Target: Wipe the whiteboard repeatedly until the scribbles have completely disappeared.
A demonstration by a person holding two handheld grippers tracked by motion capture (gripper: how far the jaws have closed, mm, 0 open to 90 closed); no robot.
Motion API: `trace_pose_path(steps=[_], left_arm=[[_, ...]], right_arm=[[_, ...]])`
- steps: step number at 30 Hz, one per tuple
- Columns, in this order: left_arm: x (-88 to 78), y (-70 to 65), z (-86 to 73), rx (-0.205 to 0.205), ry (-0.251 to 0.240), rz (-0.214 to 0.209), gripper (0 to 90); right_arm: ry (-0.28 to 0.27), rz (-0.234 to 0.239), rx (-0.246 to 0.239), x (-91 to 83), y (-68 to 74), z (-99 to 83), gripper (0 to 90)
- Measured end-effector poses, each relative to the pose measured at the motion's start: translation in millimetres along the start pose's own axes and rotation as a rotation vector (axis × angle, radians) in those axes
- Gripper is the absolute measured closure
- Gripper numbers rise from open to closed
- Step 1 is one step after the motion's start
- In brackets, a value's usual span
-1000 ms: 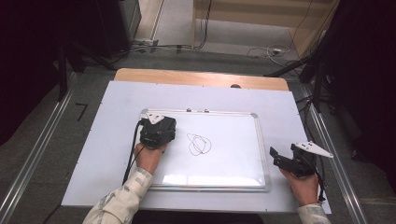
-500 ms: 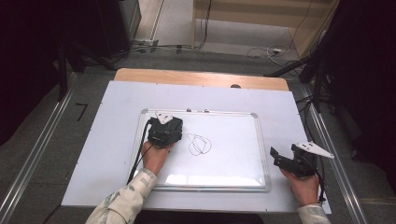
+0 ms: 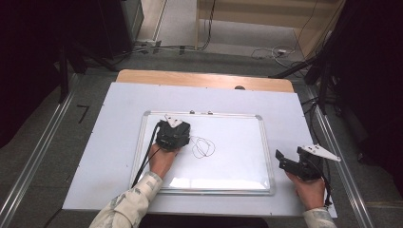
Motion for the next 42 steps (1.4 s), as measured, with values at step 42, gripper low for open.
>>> trace_pose_path(steps=[42], left_arm=[[6.1, -42.0, 2.7, 0.04, 0.027, 0.002, 41.1]], right_arm=[[-0.006, 0.007, -0.009, -1.2, 5.6, 2.3, 12.7]])
Point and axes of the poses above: each handheld gripper's, and its own axes: x roughly forward along the jaws, z roughly out of its top, y roughly to its left, the point moved 9 cm from there along x, roughly forward along the jaws, and after that the axes turned 13 degrees about y, right-handed, at the moved point
